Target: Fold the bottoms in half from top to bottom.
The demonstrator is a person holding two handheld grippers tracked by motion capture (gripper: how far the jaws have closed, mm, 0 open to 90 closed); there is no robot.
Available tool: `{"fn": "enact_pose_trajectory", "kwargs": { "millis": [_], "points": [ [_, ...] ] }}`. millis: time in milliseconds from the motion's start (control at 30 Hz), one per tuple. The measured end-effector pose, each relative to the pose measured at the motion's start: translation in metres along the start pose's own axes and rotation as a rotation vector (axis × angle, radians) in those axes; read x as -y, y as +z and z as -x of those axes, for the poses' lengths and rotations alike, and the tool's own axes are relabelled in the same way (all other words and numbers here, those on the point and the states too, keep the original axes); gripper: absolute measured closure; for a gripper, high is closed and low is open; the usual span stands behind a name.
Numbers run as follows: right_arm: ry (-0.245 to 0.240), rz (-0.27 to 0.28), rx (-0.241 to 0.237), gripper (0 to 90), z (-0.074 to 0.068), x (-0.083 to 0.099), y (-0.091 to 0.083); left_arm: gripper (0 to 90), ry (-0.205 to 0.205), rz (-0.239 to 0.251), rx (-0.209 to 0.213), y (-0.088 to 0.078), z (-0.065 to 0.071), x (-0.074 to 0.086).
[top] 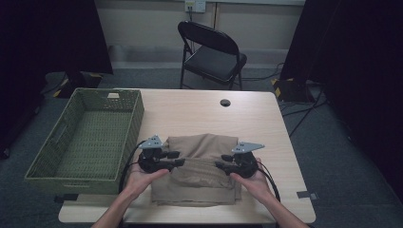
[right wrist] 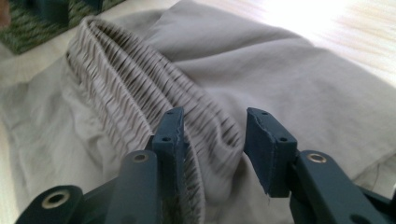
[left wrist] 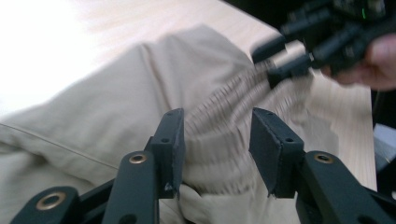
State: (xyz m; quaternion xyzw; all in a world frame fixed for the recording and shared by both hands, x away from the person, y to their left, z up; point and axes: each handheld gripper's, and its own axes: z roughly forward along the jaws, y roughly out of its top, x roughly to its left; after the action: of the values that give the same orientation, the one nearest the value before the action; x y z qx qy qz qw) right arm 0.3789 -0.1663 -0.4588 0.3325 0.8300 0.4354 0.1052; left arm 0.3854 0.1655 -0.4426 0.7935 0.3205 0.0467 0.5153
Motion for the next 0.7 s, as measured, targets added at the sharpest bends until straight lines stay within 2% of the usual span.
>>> {"fn": "enact_pose_trajectory", "kwargs": {
  "millis": [67, 167, 233, 333, 433, 500, 567, 700],
  "points": [
    [-0.002, -0.007, -0.004, 57.7, -0.001, 0.002, -0.001, 58.4, -0.026, 0.008, -0.018, -0.001, -0.005, 0.001],
    [-0.003, 0.007, 0.002, 58.7, 0.001, 0.001, -0.003, 62.0, -0.049, -0.031, -0.086, 0.002, -0.013, 0.006],
    [0.006, 0.025, 0.018, 61.2, 0.008, -0.002, -0.004, 62.1, -0.054, -0.070, -0.109, 0.007, -0.017, 0.009],
    [0.036, 0.038, 0.061, 66.4, 0.023, -0.007, -0.004, 60.5, -0.065, -0.099, -0.136, 0.013, -0.023, 0.012],
    [0.055, 0.029, 0.110, 66.6, 0.035, -0.005, 0.001, 58.9, -0.075, -0.126, -0.134, 0.019, -0.026, 0.014],
    [0.073, 0.007, 0.125, 66.3, 0.041, -0.002, 0.005, 57.4, -0.076, -0.137, -0.129, 0.022, -0.025, 0.015],
    [0.069, -0.014, 0.106, 65.3, 0.042, 0.002, 0.008, 56.8, -0.073, -0.143, -0.120, 0.025, -0.024, 0.016],
    [0.042, -0.028, 0.066, 64.8, 0.033, 0.003, 0.010, 56.2, -0.054, -0.138, -0.109, 0.023, -0.021, 0.016]
  ]
}}
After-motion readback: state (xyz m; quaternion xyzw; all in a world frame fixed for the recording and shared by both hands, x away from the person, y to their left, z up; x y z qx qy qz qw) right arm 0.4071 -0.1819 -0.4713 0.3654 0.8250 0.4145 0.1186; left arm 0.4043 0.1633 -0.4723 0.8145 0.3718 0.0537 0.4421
